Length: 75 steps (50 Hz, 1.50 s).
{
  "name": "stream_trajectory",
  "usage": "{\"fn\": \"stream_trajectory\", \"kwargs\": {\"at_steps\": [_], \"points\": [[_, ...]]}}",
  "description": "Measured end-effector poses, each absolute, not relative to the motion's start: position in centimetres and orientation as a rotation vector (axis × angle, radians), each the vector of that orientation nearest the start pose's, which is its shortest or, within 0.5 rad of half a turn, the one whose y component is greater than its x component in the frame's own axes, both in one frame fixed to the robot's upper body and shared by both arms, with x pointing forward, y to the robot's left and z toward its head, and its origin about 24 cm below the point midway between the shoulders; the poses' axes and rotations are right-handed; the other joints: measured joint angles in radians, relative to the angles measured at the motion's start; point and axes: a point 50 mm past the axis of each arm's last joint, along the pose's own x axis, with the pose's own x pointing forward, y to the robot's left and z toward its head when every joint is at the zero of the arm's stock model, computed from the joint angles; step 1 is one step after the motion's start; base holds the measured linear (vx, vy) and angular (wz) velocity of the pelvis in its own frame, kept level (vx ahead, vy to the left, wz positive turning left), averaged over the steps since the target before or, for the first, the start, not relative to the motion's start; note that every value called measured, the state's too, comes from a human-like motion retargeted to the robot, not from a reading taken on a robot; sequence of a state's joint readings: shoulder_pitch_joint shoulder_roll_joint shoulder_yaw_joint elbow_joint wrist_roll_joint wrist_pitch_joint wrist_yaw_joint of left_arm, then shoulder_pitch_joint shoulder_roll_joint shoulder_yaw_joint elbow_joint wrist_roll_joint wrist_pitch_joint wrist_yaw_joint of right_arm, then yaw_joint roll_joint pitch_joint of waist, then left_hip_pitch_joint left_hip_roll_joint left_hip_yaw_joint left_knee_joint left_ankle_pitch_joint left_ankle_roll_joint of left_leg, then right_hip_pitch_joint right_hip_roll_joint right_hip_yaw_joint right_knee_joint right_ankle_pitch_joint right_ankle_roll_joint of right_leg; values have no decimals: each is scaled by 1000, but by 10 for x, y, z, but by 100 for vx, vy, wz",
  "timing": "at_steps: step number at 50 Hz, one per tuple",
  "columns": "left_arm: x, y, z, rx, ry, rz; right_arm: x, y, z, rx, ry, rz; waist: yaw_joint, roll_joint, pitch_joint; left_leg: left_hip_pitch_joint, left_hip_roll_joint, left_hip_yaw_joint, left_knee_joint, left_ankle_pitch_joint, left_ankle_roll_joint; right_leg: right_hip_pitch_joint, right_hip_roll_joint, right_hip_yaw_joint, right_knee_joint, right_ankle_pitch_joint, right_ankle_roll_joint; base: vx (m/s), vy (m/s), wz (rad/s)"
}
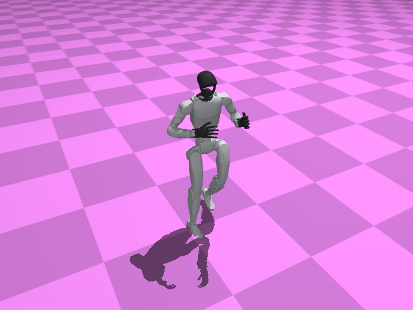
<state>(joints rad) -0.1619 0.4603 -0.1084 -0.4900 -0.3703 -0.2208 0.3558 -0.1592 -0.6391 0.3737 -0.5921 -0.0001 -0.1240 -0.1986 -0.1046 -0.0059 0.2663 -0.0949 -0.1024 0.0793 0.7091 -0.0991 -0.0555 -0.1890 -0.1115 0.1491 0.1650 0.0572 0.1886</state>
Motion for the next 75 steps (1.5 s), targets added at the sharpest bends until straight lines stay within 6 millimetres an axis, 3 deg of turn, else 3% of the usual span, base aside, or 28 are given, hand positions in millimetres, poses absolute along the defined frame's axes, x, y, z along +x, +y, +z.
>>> {"fn": "stream_trajectory", "kwargs": {"at_steps": [5, 8, 10, 11, 13, 14, 18, 21, 22, 23, 24, 25, 26, 27, 32, 35, 39, 43, 47, 50, 54, 57, 60, 62, 65, 68, 73, 75], "points": [[221, 186, 193, -136, -715, 79, 229, -116, 198, -322, -771, 378, 64, 36, 75, -215, 105, -8, 520, -163, 22, -6, 56, -109, 358, -282, -148, 64, -7, 47], [208, 193, 180, -225, -664, 153, 235, -114, 212, -293, -838, 323, 141, 25, 92, -290, 139, 7, 514, -241, 44, 28, 45, -162, 447, -364, -118, 66, -5, 80], [197, 200, 162, -374, -541, 358, 232, -116, 218, -239, -869, 246, 205, 9, 68, -303, 143, 27, 364, -249, 55, 97, 29, -208, 385, -351, -71, 74, -4, 115], [182, 214, 167, -722, -646, 560, 226, -119, 222, -172, -919, 167, 242, -3, 56, -285, 139, 51, 233, -237, 56, 142, 20, -232, 326, -318, -44, 76, -1, 126], [153, 232, 147, -1361, -696, 931, 217, -121, 224, -58, -969, 64, 310, -25, 33, -218, 126, 114, -77, -191, 50, 226, 10, -272, 216, -234, 0, 77, 3, 128], [145, 235, 142, -1433, -692, 988, 214, -120, 222, -33, -966, 61, 335, -24, 21, -165, 120, 153, -248, -138, 35, 264, 18, -285, 178, -183, 4, 77, 8, 127], [130, 245, 140, -1206, -660, 976, 207, -111, 213, -49, -918, 166, 355, 62, -3, 40, 132, 339, -704, 120, -67, 329, 118, -262, 265, -4, -75, 74, 14, 143], [130, 251, 129, -1261, -657, 1119, 210, -108, 211, -84, -912, 196, 339, 78, -5, 78, 109, 416, -715, 59, 6, 145, 93, -234, 675, -24, -107, 57, 9, 160], [140, 252, 137, -1153, -703, 1035, 214, -107, 211, -112, -906, 221, 334, 60, 2, 59, 88, 400, -663, 3, 54, 68, 36, -247, 821, -63, -119, 48, 0, 179], [165, 244, 163, -746, -759, 611, 220, -104, 208, -186, -884, 321, 324, 28, 15, 13, 67, 362, -559, -69, 97, -4, -46, -268, 951, -117, -146, 46, -4, 210], [174, 246, 159, -906, -756, 691, 228, -105, 204, -184, -857, 272, 314, 4, 39, -34, 50, 323, -445, -130, 132, -60, -110, -274, 1045, -164, -170, 45, -7, 238], [179, 246, 135, -1359, -644, 1005, 237, -108, 198, -148, -828, 151, 303, -16, 69, -82, 34, 284, -325, -185, 162, -110, -166, -271, 1121, -207, -191, 50, -11, 274], [208, 218, 156, -611, -607, 503, 240, -106, 184, -239, -735, 260, 279, 7, 61, -147, 81, 239, -141, -255, 110, -127, -142, -287, 1139, -217, -181, 53, -14, 292], [225, 192, 149, -157, -467, 171, 241, -107, 172, -290, -663, 331, 259, 25, 58, -180, 106, 195, -24, -309, 77, -142, -116, -288, 1139, -226, -168, 56, -15, 291], [227, 165, 197, 60, -752, -51, 219, -124, 176, -214, -674, 367, 187, 47, 57, -39, -2, -54, -242, -217, 23, -136, -20, -192, 707, -218, -131, 45, -9, 257], [221, 170, 199, -51, -767, 82, 211, -138, 170, -230, -639, 218, 117, 48, 32, 69, -40, -213, -411, -98, -6, -36, 5, -120, 239, -75, -33, 47, -13, 273], [215, 164, 193, 34, -741, -92, 200, -147, 161, -188, -572, 268, 54, 23, 9, 138, -68, -348, -444, -46, -53, 52, 1, 18, -82, 47, 73, 44, -30, 273], [219, 160, 186, 73, -694, -129, 197, -165, 156, -320, -531, 221, 51, 18, 19, -6, -98, -200, -129, -173, -22, 54, -97, -28, -18, 5, 73, 24, -20, 239], [228, 166, 177, 2, -634, -66, 218, -168, 156, -369, -528, 226, 68, 88, 110, -198, 73, 56, 284, -377, 68, -55, -100, -181, 384, -258, -54, 9, -18, 172], [227, 174, 169, -25, -603, -2, 240, -156, 172, -479, -618, 242, 90, 101, 149, -261, 166, 159, 357, -458, 101, -112, -124, -267, 586, -326, -93, 10, -16, 146], [218, 181, 169, 16, -619, 17, 238, -145, 200, -369, -765, 219, 148, 71, 106, -254, 190, 262, 143, -422, 101, 28, -149, -415, 400, -262, -58, 20, -1, 175], [214, 188, 167, -32, -595, 105, 233, -148, 197, -333, -759, 162, 183, 44, 61, -138, 186, 431, -156, -328, 84, 125, -164, -504, 274, -105, -60, 26, 18, 203], [207, 181, 173, -8, -603, -49, 228, -148, 178, -332, -669, 207, 152, 43, 11, 1, 167, 554, -410, -195, 27, 187, -145, -522, 270, 38, -99, 32, 25, 250], [208, 175, 183, 28, -645, -88, 224, -150, 168, -339, -618, 223, 115, 38, -11, 46, 149, 517, -471, -192, 8, 154, -127, -448, 405, 40, -132, 31, 23, 271], [222, 154, 209, 65, -751, -198, 221, -157, 157, -320, -556, 211, 67, -9, -7, -2, 119, 357, -341, -316, 44, 14, -97, -264, 722, -71, -109, 25, 17, 286], [250, 117, 239, 82, -837, -315, 226, -165, 141, -289, -462, 151, 20, -41, 71, -59, 69, 201, -193, -414, 79, -109, -87, -190, 920, -180, -98, 22, 17, 298], [267, 78, 271, 164, -1002, -247, 219, -179, 151, -286, -495, 127, -123, 21, 136, 17, 19, -14, -307, -342, -8, -169, -31, -211, 703, -284, -156, 41, 27, 249], [259, 66, 270, 112, -992, -415, 214, -179, 162, -283, -546, 155, -178, 53, 116, 72, 15, -68, -428, -230, -51, -178, 31, -194, 478, -238, -137, 60, 28, 159]]}}
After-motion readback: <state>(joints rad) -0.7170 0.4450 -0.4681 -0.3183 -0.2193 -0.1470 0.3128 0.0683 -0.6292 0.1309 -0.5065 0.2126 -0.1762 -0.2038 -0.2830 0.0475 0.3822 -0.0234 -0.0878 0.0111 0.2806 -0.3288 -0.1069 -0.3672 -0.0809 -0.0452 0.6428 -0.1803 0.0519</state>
